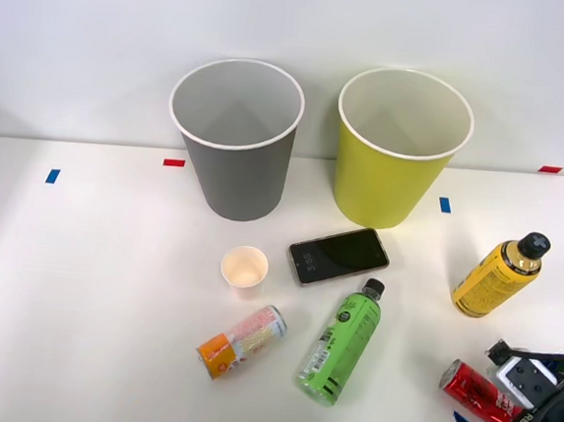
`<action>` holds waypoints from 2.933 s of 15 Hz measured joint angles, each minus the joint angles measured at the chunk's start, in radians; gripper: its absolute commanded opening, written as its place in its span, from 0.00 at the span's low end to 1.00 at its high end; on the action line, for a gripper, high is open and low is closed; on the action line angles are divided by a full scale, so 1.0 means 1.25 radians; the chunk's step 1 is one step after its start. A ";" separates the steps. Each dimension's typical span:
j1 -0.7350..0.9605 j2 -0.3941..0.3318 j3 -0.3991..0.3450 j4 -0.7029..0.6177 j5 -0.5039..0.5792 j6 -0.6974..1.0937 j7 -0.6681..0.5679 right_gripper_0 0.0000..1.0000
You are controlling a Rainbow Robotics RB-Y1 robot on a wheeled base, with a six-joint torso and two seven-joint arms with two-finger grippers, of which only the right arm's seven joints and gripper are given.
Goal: Put cans in the gray bin, plastic bottles in the light green bin
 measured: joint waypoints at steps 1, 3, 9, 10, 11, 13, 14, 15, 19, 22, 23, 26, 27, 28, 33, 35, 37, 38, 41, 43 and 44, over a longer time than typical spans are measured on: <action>-0.034 -0.008 0.004 -0.001 -0.023 0.050 0.000 1.00; -0.092 -0.015 0.013 -0.002 -0.066 0.125 0.007 1.00; -0.172 -0.029 0.038 -0.002 -0.114 0.230 0.033 1.00; -0.188 -0.029 0.049 -0.001 -0.114 0.230 0.037 1.00; -0.205 -0.029 0.061 0.008 -0.114 0.231 0.041 1.00; -0.237 -0.029 0.086 0.043 -0.113 0.231 0.046 1.00; -0.254 -0.028 0.096 0.059 -0.113 0.231 0.047 1.00; -0.270 -0.027 0.106 0.075 -0.113 0.233 0.048 1.00; -0.300 -0.005 0.127 0.096 -0.084 0.288 0.049 1.00; -0.311 0.023 0.159 0.098 -0.028 0.309 0.045 1.00; -0.312 0.027 0.167 0.101 -0.022 0.311 0.045 1.00; -0.319 0.041 0.178 0.125 -0.019 0.312 0.049 1.00; -0.325 0.050 0.182 0.139 -0.019 0.311 0.049 1.00; -0.330 0.057 0.186 0.152 -0.018 0.311 0.051 1.00; -0.351 0.095 0.216 0.186 -0.003 0.304 0.055 1.00; -0.368 0.120 0.223 0.220 0.001 0.293 0.058 1.00; -0.376 0.127 0.225 0.239 0.010 0.286 0.062 1.00; -0.379 0.128 0.226 0.246 0.012 0.285 0.065 1.00; -0.390 0.130 0.233 0.262 0.019 0.283 0.072 1.00; -0.396 0.130 0.240 0.277 0.024 0.273 0.074 0.89; -0.397 0.130 0.243 0.285 0.026 0.262 0.075 0.44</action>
